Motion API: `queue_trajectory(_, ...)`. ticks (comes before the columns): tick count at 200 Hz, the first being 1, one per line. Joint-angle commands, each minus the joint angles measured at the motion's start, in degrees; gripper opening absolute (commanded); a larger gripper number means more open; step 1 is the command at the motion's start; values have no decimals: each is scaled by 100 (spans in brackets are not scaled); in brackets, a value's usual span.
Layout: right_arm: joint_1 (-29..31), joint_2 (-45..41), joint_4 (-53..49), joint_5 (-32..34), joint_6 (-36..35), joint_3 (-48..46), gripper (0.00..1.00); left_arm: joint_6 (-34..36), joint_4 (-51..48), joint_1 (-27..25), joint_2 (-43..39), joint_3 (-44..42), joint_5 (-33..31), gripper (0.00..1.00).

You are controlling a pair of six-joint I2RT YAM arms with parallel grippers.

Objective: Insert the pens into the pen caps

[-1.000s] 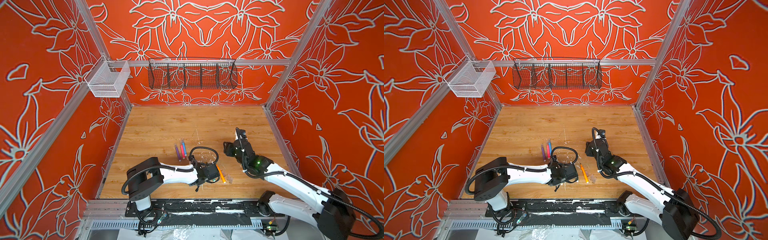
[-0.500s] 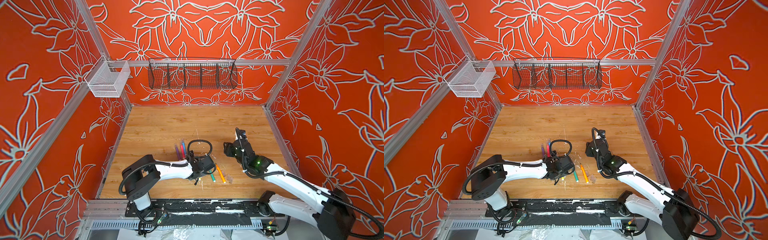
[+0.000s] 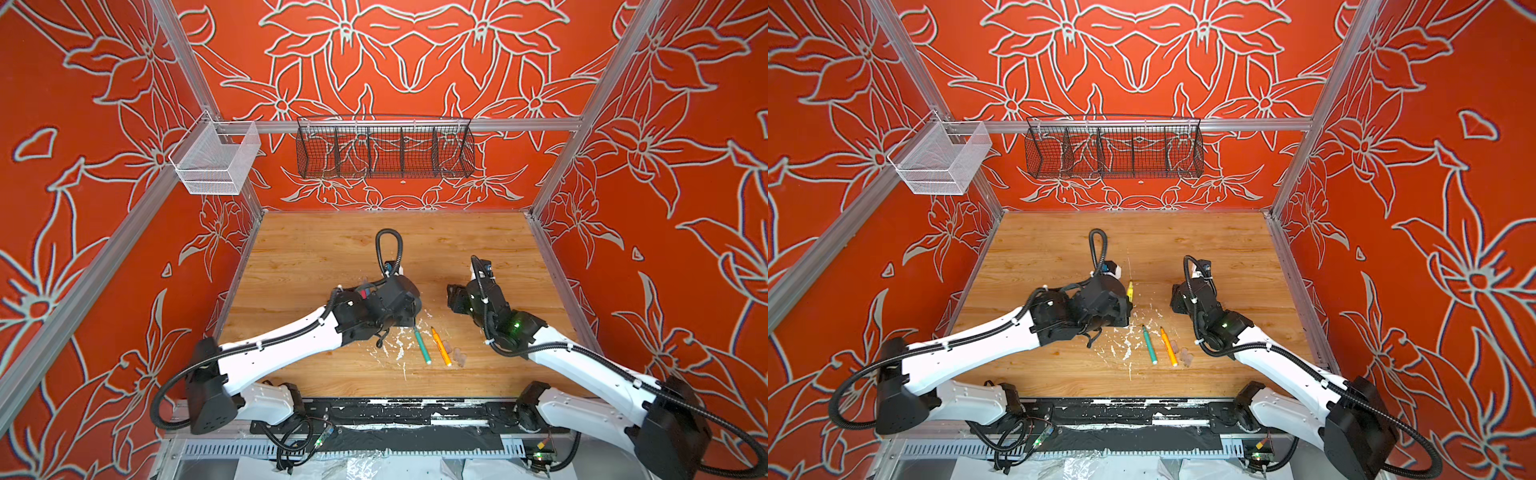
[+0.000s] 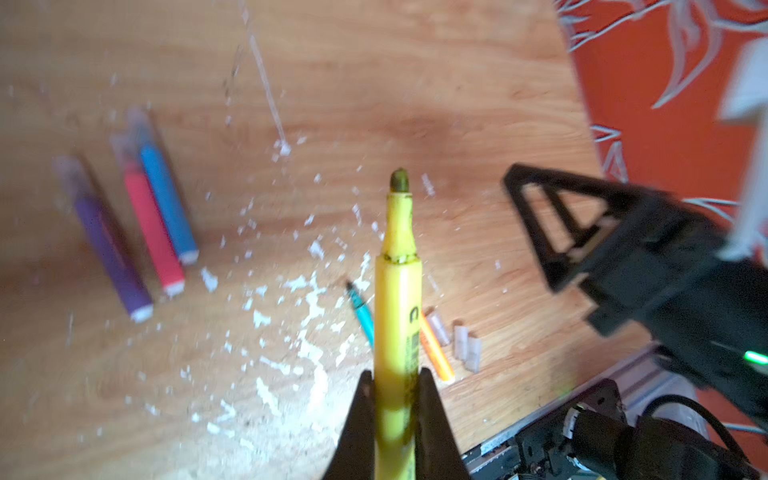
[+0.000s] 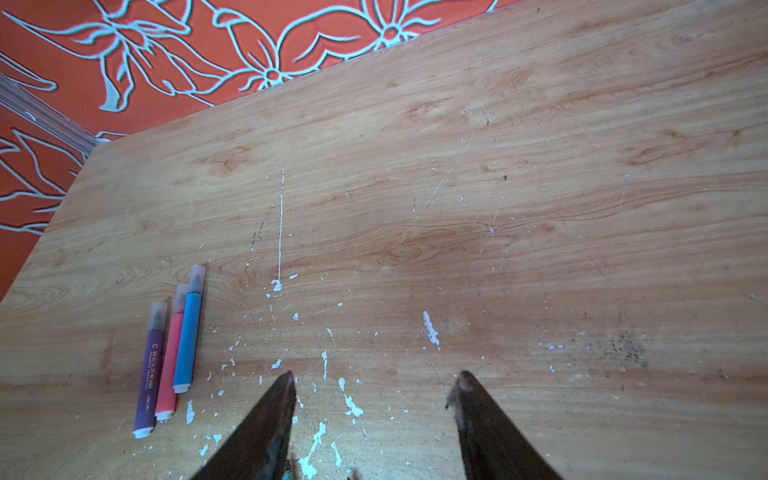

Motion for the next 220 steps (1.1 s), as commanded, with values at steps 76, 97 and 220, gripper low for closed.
queue_trajectory(76,-54,-226,890,-1136,-52,-192,59,2910,3762,912,-545,-2453,774,0)
queue_trajectory(97,-42,-286,1422,-1620,-115,-385,58,3013,4114,912,-669,-2661,1166,0)
queue_trajectory(220,10,-29,3147,-3168,201,-834,52,2958,4319,921,-236,-2559,1920,0)
